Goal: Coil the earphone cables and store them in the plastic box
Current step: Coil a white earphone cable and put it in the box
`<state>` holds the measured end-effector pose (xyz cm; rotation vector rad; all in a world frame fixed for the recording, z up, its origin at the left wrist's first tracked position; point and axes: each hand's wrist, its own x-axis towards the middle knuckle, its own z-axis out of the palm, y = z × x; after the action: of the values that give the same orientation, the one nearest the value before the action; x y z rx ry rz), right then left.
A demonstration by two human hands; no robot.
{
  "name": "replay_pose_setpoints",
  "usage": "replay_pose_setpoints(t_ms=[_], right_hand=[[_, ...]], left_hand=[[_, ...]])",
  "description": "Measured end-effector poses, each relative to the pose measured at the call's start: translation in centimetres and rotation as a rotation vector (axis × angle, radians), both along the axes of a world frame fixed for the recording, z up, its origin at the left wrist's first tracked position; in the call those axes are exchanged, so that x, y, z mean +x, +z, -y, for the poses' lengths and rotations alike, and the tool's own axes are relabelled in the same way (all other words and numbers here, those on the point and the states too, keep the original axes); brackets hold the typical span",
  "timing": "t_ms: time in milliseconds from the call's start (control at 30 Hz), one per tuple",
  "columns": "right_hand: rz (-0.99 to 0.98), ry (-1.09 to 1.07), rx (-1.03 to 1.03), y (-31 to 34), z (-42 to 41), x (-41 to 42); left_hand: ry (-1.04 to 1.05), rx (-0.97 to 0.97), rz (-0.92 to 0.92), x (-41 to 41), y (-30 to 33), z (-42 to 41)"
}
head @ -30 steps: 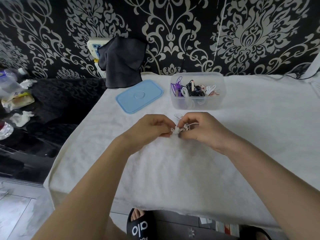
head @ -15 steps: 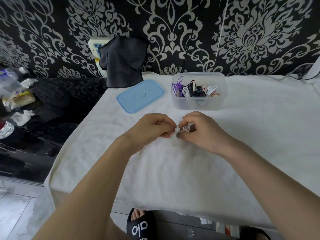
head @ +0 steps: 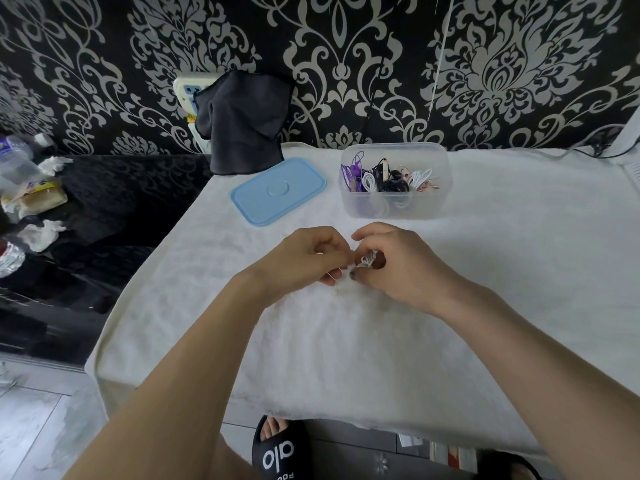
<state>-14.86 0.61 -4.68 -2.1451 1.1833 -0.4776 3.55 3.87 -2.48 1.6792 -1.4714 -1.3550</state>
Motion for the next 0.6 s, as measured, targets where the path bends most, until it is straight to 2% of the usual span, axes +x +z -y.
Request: replay_pose_setpoints(t_ms=[600], right_hand=[[0.009, 0.045, -0.023, 0.8, -1.4, 0.4]], left_hand=[[0.022, 0.041, 0.018, 0.8, -0.3, 0.0]])
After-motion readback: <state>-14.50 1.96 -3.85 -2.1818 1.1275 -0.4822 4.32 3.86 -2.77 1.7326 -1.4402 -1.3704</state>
